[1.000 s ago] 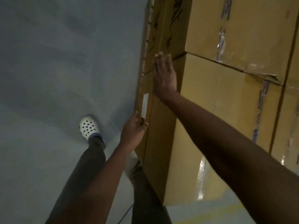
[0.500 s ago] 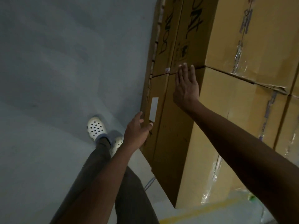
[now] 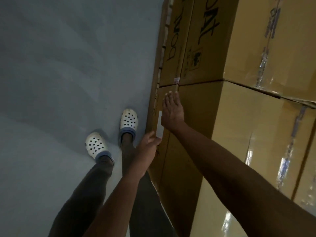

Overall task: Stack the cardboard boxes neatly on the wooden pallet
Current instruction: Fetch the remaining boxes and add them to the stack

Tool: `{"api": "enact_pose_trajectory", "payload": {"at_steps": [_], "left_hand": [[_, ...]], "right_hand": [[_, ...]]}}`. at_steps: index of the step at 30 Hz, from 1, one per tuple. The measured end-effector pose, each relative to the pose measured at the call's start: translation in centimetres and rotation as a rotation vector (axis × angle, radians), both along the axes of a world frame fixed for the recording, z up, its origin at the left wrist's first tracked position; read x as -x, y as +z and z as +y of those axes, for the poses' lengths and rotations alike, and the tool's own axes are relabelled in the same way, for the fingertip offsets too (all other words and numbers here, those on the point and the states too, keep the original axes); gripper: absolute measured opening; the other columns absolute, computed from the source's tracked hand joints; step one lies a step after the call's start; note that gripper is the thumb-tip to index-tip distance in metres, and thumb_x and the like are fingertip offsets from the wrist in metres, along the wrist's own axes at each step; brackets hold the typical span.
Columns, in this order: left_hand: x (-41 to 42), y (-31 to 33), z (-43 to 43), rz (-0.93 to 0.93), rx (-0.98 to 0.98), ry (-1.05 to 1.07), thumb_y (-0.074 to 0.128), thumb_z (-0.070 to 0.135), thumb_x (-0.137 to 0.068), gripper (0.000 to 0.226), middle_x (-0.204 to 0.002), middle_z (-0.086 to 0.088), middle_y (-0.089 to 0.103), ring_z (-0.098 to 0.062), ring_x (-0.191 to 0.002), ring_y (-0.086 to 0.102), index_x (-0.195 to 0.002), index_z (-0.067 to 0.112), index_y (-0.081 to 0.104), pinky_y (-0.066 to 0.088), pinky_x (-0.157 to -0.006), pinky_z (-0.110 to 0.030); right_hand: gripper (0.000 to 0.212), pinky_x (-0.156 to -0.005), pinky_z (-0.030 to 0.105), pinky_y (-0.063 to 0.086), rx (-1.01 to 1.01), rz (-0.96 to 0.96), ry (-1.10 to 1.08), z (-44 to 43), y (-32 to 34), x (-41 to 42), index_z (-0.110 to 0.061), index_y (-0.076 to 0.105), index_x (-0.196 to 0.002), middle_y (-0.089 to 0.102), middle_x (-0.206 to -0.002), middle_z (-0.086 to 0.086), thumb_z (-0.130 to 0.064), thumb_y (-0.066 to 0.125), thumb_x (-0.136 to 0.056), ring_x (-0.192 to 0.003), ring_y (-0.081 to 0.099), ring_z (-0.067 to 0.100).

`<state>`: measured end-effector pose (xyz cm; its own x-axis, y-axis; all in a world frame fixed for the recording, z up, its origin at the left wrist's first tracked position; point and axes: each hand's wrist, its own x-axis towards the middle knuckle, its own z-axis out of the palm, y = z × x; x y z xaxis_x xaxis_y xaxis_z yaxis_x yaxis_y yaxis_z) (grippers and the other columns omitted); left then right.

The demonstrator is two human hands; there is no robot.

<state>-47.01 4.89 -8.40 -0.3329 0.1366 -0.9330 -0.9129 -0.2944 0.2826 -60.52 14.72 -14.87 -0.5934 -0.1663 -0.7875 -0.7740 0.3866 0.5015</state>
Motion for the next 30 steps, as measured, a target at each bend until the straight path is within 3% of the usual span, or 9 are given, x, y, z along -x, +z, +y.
{"api": "enact_pose_trajectory", "payload": {"at_steps": [4,8,11,17,20,22,24,27,30], "left_hand": [[-1.9,-3.0,3.5,-0.292,-0.127,0.155,0.052,0.042,-0.103,0.041,-0.143,-0.002,0.055,-0.023,-0.126,0.054,-0.142,0.029,0.052,0.044,-0.108,-0.054],[-4.0,-3.7,7.1,-0.383,-0.193,0.174,0.049,0.042,-0.104,0.035,-0.138,-0.004,0.058,-0.026,-0.122,0.057,-0.137,0.030,0.055,0.044,-0.106,-0.050],[-5.0,-3.1,7.7,-0.389,-0.186,0.152,0.050,0.045,-0.103,0.039,-0.135,-0.003,0.061,-0.025,-0.121,0.059,-0.139,0.030,0.055,0.044,-0.108,-0.051],[-6.5,1.3,5.6,-0.279,-0.090,0.025,0.042,0.031,-0.108,0.027,-0.122,-0.005,0.067,-0.021,-0.107,0.063,-0.117,0.018,0.064,0.051,-0.101,-0.044],[-9.6,3.5,4.0,-0.156,0.012,-0.036,0.039,0.020,-0.111,0.026,-0.111,0.002,0.063,-0.017,-0.096,0.061,-0.125,0.010,0.059,0.054,-0.079,-0.030],[-13.0,5.0,3.0,-0.122,0.004,-0.002,0.038,0.022,-0.111,0.020,-0.104,0.008,0.061,-0.014,-0.094,0.058,-0.116,0.021,0.058,0.055,-0.092,-0.043],[-17.5,5.8,2.7,-0.121,-0.055,0.026,0.040,0.031,-0.110,0.019,-0.121,0.004,0.062,-0.019,-0.112,0.058,-0.115,0.030,0.058,0.051,-0.102,-0.053],[-24.7,5.7,4.2,-0.245,-0.202,0.056,0.046,0.032,-0.108,0.019,-0.143,-0.007,0.051,-0.025,-0.121,0.053,-0.123,0.025,0.056,0.052,-0.098,-0.055],[-30.9,7.0,8.2,-0.375,-0.363,0.063,0.049,0.031,-0.107,0.022,-0.148,-0.014,0.045,-0.034,-0.129,0.050,-0.126,0.019,0.052,0.051,-0.093,-0.055]], "right_hand": [[0.078,-0.123,0.059,-0.005,0.110,0.027,0.095,0.3,-4.0,2.6,-0.005,-0.003,-0.161,-0.006,-0.169,0.020,-0.051,0.024,-0.104,-0.155,-0.009,0.039],[0.084,-0.120,0.065,-0.008,-0.110,0.027,0.112,1.8,-5.0,5.8,-0.007,0.009,-0.162,0.002,-0.168,0.023,-0.063,0.024,-0.101,-0.154,-0.004,0.045],[0.079,-0.121,0.063,0.003,0.061,0.069,-0.055,0.2,-4.0,4.8,-0.006,0.017,-0.161,0.014,-0.167,0.022,-0.058,0.023,-0.103,-0.154,0.007,0.044],[0.071,-0.127,0.048,-0.005,0.699,0.098,-0.719,-2.6,3.4,-7.2,-0.008,0.024,-0.159,0.014,-0.169,0.013,-0.053,0.032,-0.105,-0.157,0.001,0.029],[0.064,-0.122,0.039,-0.013,0.834,0.204,-0.839,-1.7,7.5,-14.8,-0.017,0.036,-0.156,0.014,-0.170,0.006,-0.054,0.033,-0.105,-0.157,0.000,0.024],[0.057,-0.123,0.039,-0.009,0.923,0.313,-0.850,-0.4,10.2,-20.0,-0.022,0.043,-0.152,0.016,-0.169,0.003,-0.052,0.037,-0.105,-0.157,0.002,0.023],[0.052,-0.126,0.045,0.000,1.011,0.480,-0.839,1.4,13.3,-25.4,-0.020,0.047,-0.148,0.018,-0.169,0.005,-0.047,0.044,-0.104,-0.157,0.004,0.025],[0.054,-0.125,0.052,0.005,1.051,0.741,-0.894,5.1,17.0,-33.0,-0.016,0.047,-0.148,0.019,-0.169,0.007,-0.042,0.050,-0.101,-0.158,0.006,0.027],[0.059,-0.124,0.056,0.010,0.961,0.761,-0.996,9.4,18.8,-38.9,-0.017,0.045,-0.150,0.022,-0.168,0.004,-0.043,0.052,-0.097,-0.157,0.007,0.026]]}}
